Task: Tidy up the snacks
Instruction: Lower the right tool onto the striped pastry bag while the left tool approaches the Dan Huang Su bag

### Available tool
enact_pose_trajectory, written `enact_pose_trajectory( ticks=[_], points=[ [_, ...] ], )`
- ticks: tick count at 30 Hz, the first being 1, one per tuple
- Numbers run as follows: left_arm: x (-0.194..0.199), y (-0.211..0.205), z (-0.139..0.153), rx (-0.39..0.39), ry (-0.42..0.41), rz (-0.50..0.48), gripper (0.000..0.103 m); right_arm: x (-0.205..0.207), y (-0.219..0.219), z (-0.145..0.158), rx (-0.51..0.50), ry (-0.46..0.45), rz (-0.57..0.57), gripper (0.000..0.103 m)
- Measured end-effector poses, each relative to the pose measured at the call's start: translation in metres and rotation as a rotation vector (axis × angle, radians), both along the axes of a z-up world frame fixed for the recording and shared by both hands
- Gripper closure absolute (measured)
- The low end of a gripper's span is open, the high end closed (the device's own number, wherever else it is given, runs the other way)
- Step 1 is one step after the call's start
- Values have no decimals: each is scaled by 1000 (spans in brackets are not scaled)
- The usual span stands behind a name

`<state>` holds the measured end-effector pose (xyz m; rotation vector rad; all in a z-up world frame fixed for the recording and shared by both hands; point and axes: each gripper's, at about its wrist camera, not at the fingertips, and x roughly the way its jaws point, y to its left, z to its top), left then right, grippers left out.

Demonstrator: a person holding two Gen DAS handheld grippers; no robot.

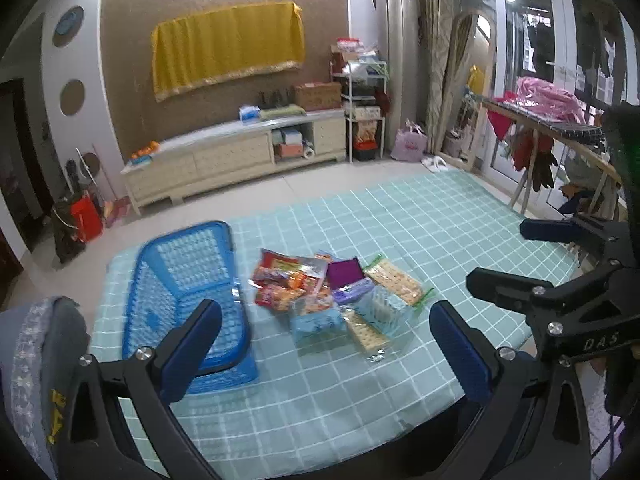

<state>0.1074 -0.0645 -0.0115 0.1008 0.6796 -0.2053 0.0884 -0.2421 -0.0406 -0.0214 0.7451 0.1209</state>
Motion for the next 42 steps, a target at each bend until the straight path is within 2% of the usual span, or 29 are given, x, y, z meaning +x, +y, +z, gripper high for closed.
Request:
enact_pose_trajectory(
  ticks=[6, 10, 14, 16, 19, 26, 32, 36, 42],
  points=[
    [38, -14, -31, -42, 115, -5, 0, 32, -31, -27, 73, 92, 13, 2],
    [52, -19, -49, -39, 154, 11, 0, 52, -44, -52, 105, 148, 66, 13],
    [67, -23, -72, -39, 208, 22, 0, 74, -52, -83, 140, 206, 109, 16],
    [74, -24, -81, -28, 227, 32, 0, 81, -53, -95, 150, 239, 125, 24],
    [86, -24, -96, -25, 263, 53, 0, 94, -53, -118, 151, 295, 160, 28],
    [101, -18, -120, -24, 320, 86, 0, 123, -52, -156, 151, 388, 208, 33],
    [113, -16, -135, -26, 351, 99, 0, 144, -44, -177, 94, 443, 211, 35],
    [117, -19, -141, -9, 354, 85, 0, 153, -43, -186, 116, 481, 215, 39],
    [120, -20, -143, -27, 364, 94, 0, 149, -41, -180, 83, 446, 203, 47]
  ],
)
